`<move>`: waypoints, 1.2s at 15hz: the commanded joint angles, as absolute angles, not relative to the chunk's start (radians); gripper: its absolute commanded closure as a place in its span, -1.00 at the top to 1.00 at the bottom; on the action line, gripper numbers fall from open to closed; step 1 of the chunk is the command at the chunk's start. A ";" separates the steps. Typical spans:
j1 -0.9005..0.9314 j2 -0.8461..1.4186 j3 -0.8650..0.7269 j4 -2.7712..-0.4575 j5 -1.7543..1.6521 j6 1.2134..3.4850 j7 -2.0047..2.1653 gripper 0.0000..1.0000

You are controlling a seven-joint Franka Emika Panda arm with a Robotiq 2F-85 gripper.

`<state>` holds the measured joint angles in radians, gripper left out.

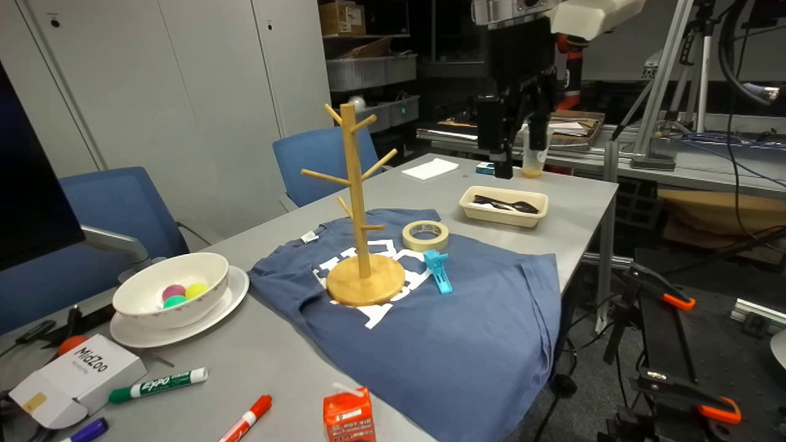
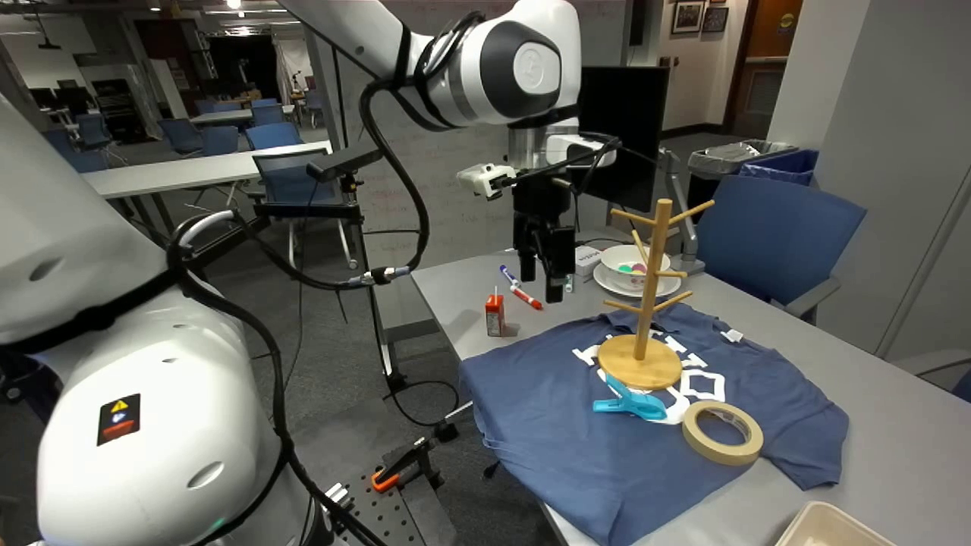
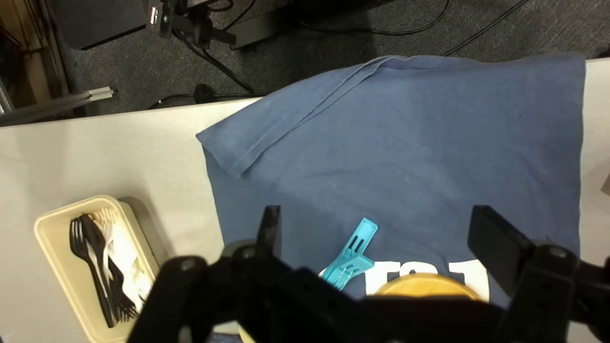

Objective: Hang the blue clip on the wooden stand

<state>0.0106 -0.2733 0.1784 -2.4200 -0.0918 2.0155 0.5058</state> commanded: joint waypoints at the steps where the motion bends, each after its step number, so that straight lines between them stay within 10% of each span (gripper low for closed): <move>1: 0.020 -0.273 0.170 -2.419 -0.094 2.014 0.507 1.00; 18: -0.013 0.101 0.028 -2.276 0.025 2.207 0.814 1.00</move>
<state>-0.0207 0.0234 0.0492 -2.3355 -0.0371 2.1778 0.7629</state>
